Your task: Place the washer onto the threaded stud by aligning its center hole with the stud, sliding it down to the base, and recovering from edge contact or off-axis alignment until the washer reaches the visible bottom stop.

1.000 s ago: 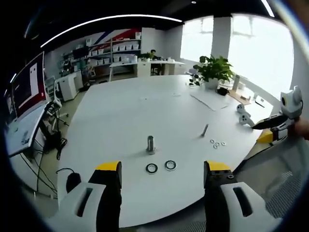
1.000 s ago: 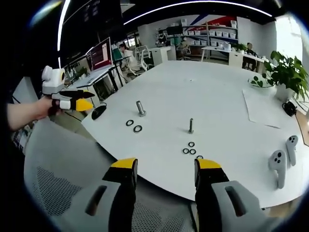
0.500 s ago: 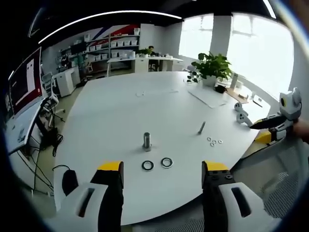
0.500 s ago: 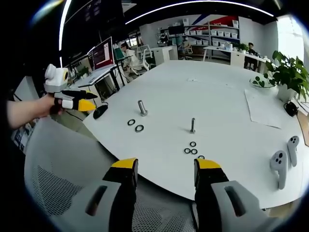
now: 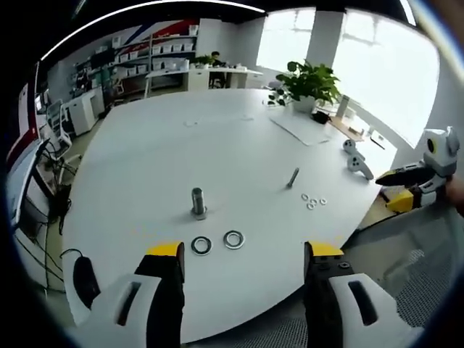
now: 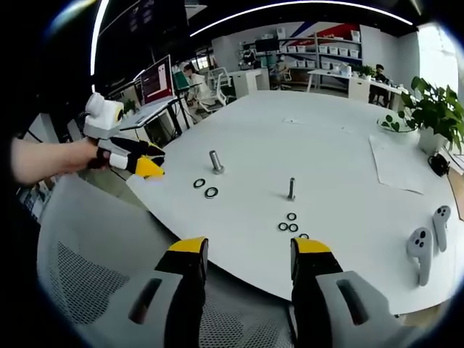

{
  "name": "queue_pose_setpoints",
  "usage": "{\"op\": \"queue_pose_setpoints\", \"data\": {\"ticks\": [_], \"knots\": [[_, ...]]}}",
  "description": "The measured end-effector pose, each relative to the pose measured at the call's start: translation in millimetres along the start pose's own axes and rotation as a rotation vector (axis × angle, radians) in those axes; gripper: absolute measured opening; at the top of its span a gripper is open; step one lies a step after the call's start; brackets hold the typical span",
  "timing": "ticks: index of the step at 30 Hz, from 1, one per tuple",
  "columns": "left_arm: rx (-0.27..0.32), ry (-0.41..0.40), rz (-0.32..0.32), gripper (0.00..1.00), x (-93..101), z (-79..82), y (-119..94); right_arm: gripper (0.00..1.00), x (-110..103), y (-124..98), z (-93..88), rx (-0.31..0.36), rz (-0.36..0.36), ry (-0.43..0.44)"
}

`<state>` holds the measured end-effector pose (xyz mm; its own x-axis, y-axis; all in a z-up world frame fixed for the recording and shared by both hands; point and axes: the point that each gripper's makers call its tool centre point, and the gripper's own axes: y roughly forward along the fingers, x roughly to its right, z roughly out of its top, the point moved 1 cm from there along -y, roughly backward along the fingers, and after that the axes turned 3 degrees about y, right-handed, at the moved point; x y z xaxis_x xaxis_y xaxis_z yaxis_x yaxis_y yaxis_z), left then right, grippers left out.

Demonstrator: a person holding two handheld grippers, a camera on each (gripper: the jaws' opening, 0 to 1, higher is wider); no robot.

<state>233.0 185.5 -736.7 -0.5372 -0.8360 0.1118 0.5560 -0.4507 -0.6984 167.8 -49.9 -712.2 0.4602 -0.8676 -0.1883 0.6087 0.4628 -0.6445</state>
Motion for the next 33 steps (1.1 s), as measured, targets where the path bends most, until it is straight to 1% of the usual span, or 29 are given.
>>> {"op": "queue_pose_setpoints", "data": {"ticks": [2, 5, 8, 11, 12, 13, 14, 15, 21, 24, 28, 30, 33], "knots": [[-0.021, 0.019, 0.004, 0.59, -2.3, -2.3, 6.5, 0.48, -0.9, -0.4, 1.8, 0.01, 0.004, -0.002], [-0.069, 0.031, 0.008, 0.55, -8.9, -7.3, 15.8, 0.48, -1.4, -0.9, 3.0, 0.016, 0.006, -0.007], [-0.093, 0.036, 0.005, 0.49, -13.9, -7.9, 23.3, 0.48, -1.2, -0.8, 3.3, 0.018, 0.005, -0.011], [-0.109, 0.024, -0.012, 0.51, -15.8, -8.9, 30.8, 0.48, -1.3, -0.5, 2.9, 0.016, 0.007, -0.01], [-0.122, 0.005, -0.018, 0.54, -17.2, -10.6, 35.2, 0.48, -1.4, -0.6, 3.1, 0.017, 0.007, -0.011], [-0.148, 0.003, -0.018, 0.53, -18.8, -14.1, 37.6, 0.48, -1.5, -0.6, 3.2, 0.018, 0.008, -0.011], [-0.175, 0.02, -0.016, 0.53, -21.7, -18.0, 40.7, 0.48, -1.7, -0.7, 3.5, 0.019, 0.01, -0.011], [-0.182, 0.034, -0.012, 0.52, -24.2, -19.3, 43.4, 0.48, -1.9, -0.7, 3.8, 0.021, 0.011, -0.011], [-0.274, 0.086, -0.004, 0.48, -36.9, -30.7, 56.8, 0.47, -2.1, -1.2, 4.6, 0.025, 0.012, -0.012], [-0.307, 0.108, 0.003, 0.46, -44.7, -33.7, 63.0, 0.47, -2.4, -1.1, 4.7, 0.026, 0.012, -0.015], [-0.315, 0.079, -0.012, 0.48, -48.0, -33.1, 68.6, 0.47, -2.6, -0.9, 3.8, 0.022, 0.015, -0.012], [-0.327, 0.076, -0.009, 0.46, -50.3, -32.5, 71.4, 0.47, -2.8, -1.0, 4.3, 0.025, 0.017, -0.013], [-0.362, 0.106, -0.002, 0.42, -57.2, -36.5, 78.0, 0.47, -3.2, -1.0, 3.5, 0.021, 0.019, -0.013]]}}
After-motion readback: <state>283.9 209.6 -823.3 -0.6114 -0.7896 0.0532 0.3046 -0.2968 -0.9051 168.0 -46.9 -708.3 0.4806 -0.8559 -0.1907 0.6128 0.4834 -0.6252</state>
